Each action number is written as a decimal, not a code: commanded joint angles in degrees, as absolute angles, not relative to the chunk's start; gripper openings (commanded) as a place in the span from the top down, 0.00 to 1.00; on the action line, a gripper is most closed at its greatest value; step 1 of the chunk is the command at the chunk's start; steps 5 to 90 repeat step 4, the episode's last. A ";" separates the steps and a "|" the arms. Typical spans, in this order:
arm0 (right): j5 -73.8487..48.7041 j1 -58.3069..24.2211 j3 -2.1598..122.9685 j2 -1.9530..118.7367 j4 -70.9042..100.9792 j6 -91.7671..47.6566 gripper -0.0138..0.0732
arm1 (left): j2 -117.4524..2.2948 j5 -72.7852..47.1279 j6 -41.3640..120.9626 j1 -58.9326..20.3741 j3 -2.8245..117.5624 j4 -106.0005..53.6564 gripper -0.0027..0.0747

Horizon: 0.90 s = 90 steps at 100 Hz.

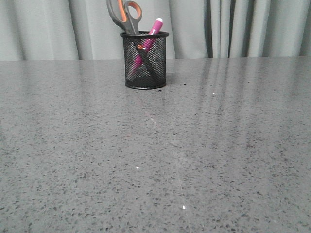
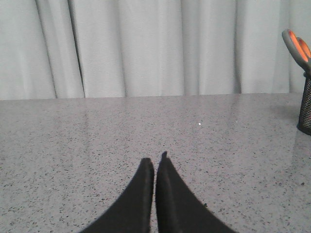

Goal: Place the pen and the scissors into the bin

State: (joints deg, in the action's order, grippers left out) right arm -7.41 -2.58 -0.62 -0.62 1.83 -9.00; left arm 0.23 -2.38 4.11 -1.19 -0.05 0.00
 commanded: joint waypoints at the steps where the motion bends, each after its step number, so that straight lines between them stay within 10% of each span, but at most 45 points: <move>1: -3.55 -2.34 -1.37 -1.80 1.38 -8.91 0.93 | 2.11 2.06 3.68 -1.18 -2.62 -0.43 0.99; 90: -3.55 -2.34 -1.37 -1.80 1.38 -8.91 0.93 | 2.11 2.06 3.68 -1.18 -2.62 -0.43 0.99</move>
